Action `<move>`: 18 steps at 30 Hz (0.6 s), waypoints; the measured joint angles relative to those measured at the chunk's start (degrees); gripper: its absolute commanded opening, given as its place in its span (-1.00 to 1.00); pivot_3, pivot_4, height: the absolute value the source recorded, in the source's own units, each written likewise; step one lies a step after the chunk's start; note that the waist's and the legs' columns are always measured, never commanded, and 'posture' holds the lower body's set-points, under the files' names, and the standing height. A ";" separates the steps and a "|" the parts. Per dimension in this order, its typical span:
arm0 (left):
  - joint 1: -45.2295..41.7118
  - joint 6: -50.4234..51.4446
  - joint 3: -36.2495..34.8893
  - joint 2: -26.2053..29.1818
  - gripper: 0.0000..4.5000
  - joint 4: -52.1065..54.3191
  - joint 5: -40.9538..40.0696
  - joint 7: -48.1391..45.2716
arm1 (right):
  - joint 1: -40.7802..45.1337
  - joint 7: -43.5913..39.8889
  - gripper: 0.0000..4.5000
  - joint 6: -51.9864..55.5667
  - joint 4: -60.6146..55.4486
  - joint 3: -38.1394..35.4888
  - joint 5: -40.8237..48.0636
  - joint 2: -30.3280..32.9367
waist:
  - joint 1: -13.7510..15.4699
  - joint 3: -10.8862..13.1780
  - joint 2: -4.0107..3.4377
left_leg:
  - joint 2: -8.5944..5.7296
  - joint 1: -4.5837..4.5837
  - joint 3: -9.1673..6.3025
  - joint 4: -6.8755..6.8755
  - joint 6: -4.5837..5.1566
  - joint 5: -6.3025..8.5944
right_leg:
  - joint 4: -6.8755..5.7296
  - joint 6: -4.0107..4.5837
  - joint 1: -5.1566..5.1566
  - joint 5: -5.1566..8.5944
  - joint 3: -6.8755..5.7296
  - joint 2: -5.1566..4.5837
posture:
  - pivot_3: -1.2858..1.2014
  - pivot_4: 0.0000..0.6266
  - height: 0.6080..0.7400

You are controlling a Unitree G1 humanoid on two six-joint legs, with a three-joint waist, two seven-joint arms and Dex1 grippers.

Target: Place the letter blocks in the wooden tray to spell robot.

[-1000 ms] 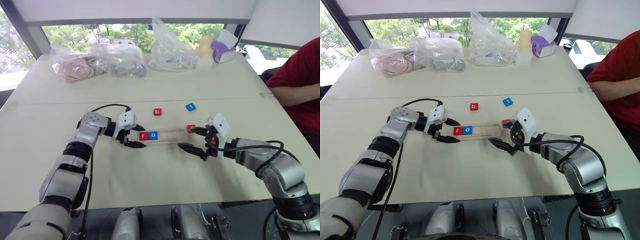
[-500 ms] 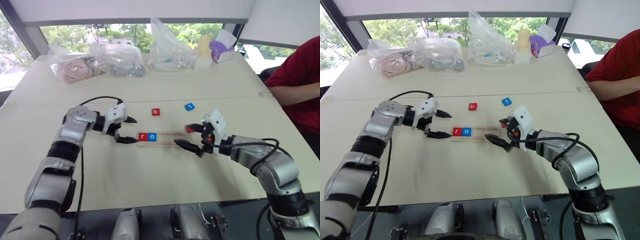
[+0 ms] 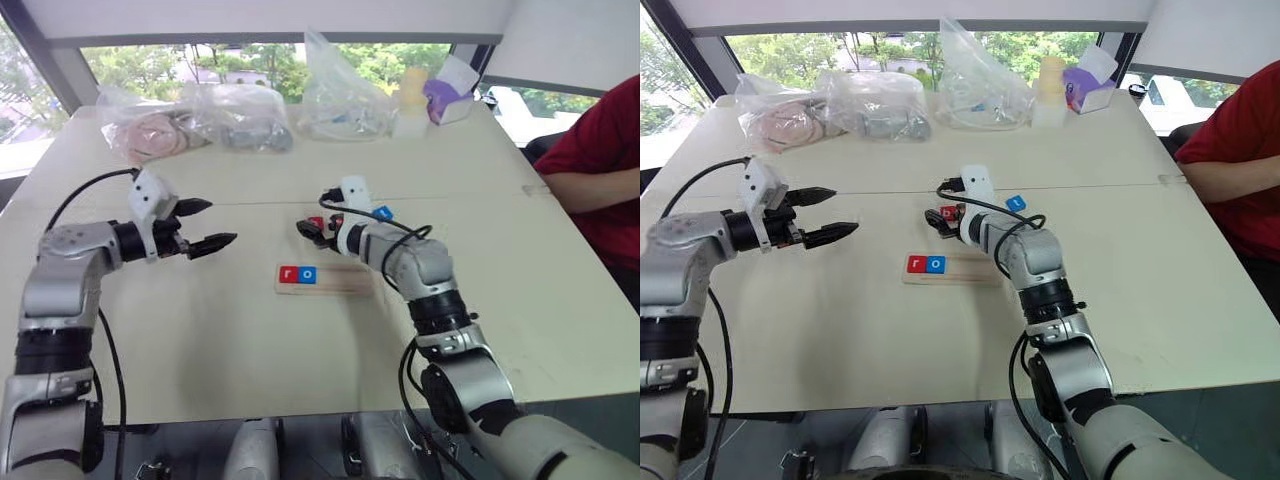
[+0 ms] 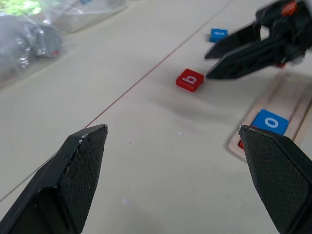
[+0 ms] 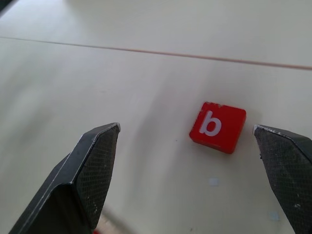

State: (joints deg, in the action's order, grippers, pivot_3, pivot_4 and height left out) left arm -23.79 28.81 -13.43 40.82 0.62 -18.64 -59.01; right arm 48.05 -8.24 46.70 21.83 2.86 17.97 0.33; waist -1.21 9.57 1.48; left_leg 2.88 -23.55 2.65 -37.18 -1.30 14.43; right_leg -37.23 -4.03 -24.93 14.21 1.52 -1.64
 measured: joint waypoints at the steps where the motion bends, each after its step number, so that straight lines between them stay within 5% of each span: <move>1: 1.68 1.54 -0.56 -0.35 0.99 2.71 -1.05 1.23 | 0.60 0.88 1.00 -1.28 2.27 0.22 -1.10 -0.96 | -0.11 0.00 0.00 | 0.00 0.00 0.01 0.02 0.00 0.00 | 0.00 -0.03 0.00 -0.02 0.01 -0.02 | 0.03 -0.52 0.97; 11: 11.76 8.52 -4.61 -1.43 0.99 18.56 -6.58 11.90 | 8.04 6.34 1.00 -15.09 22.33 2.52 -10.63 -9.53 | -1.49 0.00 0.00 | 0.03 0.13 -0.11 0.03 -0.05 -0.03 | -0.12 0.01 0.04 -0.02 -0.03 0.07 | 0.03 -0.52 0.97; 14: 12.59 8.63 -5.03 -1.20 1.00 20.06 -7.06 13.41 | 9.05 6.84 0.65 -17.25 25.06 2.40 -11.96 -10.30 | -1.55 0.00 0.00 | 0.03 0.14 -0.09 0.03 -0.05 -0.03 | -0.12 0.01 0.04 -0.03 -0.03 0.05 | 0.03 -0.52 0.97; 18: 13.56 8.62 -5.41 -0.57 1.00 20.54 -7.21 14.66 | 9.01 7.27 -0.28 -18.55 26.04 2.34 -13.31 -10.45 | -1.57 0.00 0.00 | 0.04 0.14 -0.09 0.05 -0.05 -0.03 | -0.12 0.02 0.03 -0.02 -0.03 0.05 | 0.03 -0.52 0.97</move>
State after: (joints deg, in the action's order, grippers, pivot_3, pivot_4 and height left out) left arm -10.23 37.43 -18.84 40.26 21.16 -25.85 -44.35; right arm 57.06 -0.97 28.15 47.87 5.21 4.65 -10.12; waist -2.78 9.57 1.48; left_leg 2.91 -23.41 2.55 -37.14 -1.36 14.40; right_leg -37.35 -4.01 -24.90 14.18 1.49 -1.60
